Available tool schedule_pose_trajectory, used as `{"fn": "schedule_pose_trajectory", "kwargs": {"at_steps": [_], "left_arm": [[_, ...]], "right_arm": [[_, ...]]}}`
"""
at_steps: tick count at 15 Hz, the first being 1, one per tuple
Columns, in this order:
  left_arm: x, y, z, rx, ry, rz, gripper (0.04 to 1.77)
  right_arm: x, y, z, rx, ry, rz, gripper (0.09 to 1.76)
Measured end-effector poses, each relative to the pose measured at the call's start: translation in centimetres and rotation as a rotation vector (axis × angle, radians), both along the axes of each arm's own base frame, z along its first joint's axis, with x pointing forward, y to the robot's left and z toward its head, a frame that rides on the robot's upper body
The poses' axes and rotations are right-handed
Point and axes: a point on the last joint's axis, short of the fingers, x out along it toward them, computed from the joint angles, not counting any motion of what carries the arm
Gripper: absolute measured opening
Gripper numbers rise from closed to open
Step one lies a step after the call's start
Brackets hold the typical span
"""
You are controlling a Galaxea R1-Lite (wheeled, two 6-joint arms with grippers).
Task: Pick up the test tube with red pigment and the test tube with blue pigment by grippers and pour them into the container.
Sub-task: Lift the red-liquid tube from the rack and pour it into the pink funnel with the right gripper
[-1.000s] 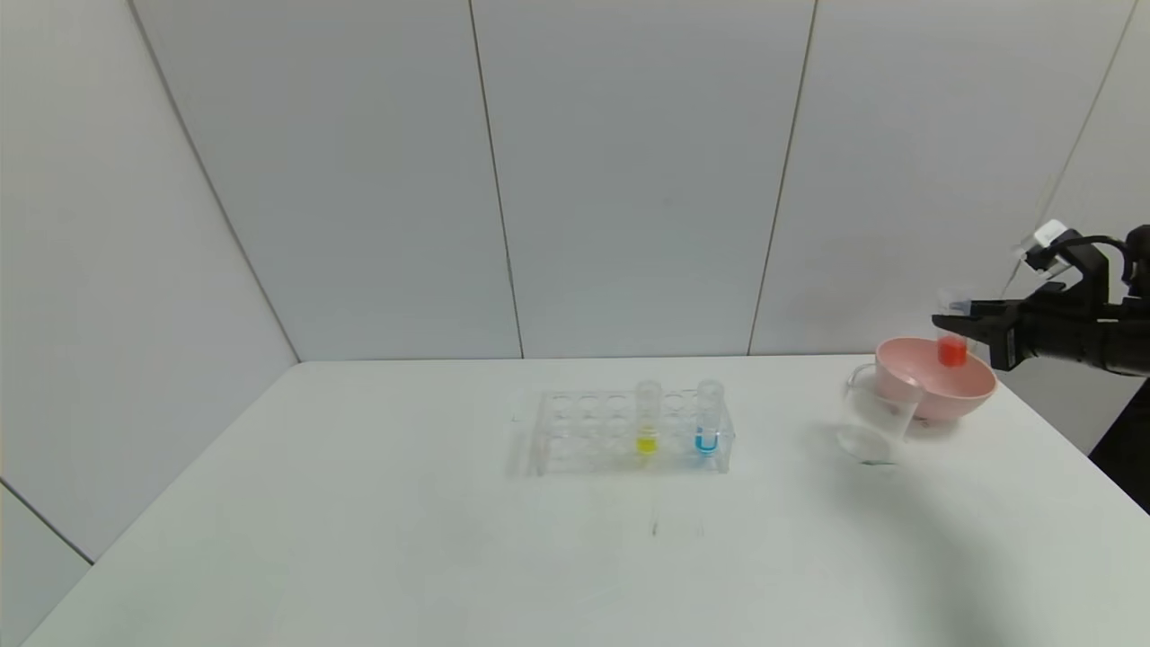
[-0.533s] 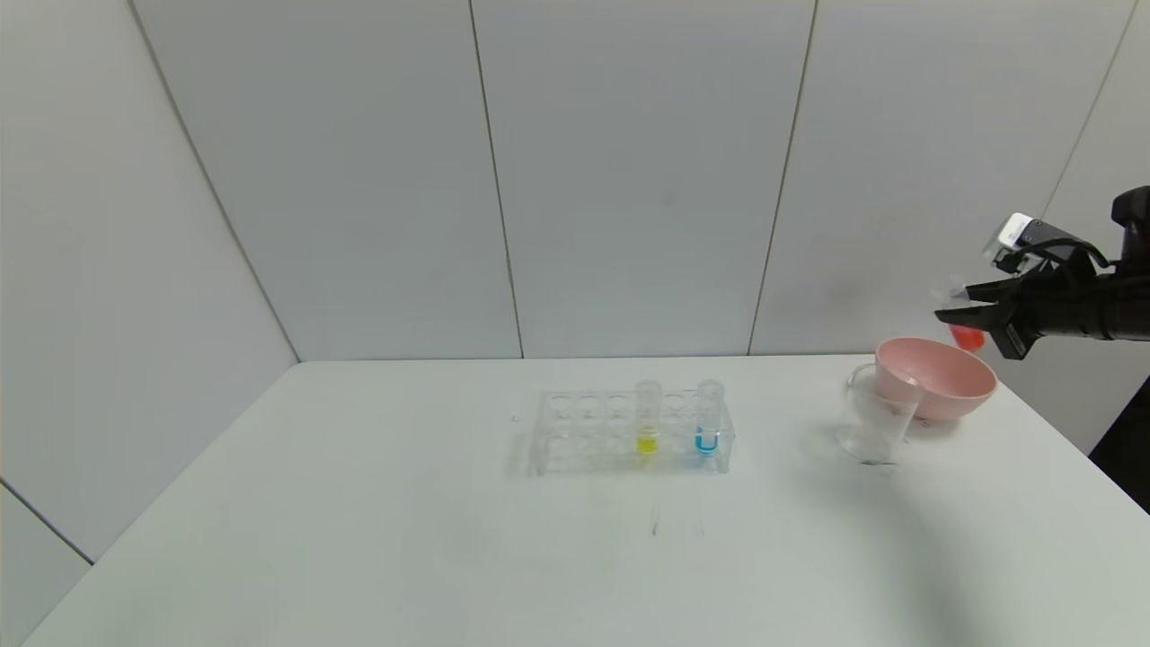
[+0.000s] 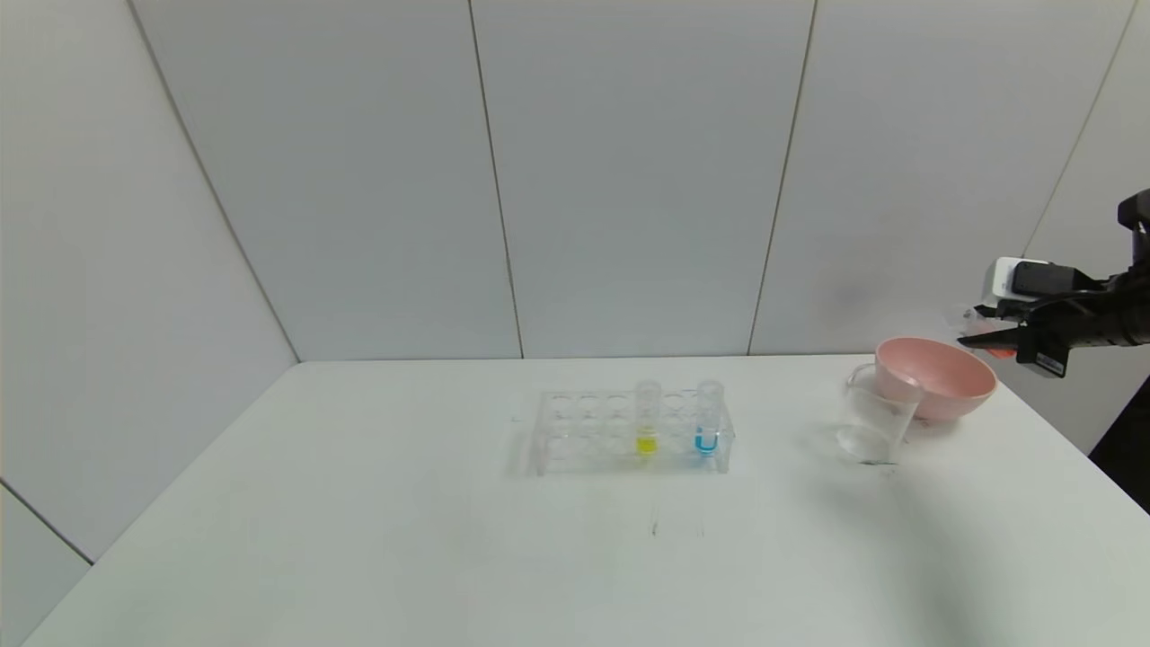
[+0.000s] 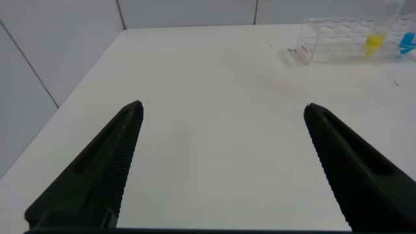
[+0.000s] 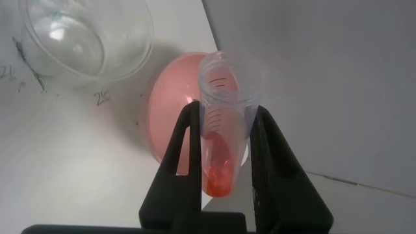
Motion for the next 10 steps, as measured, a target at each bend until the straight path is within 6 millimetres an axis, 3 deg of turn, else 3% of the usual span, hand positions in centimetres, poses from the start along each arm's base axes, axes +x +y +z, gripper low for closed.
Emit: {"fn": "schedule_pose_trajectory", "kwargs": {"at_steps": [10], "left_arm": [[0.0,0.0,0.0,0.000,0.000,0.000,1.76]], "right_arm": [[-0.3,3.2,1.5,-0.098,0.198,0.030,0.50]]}}
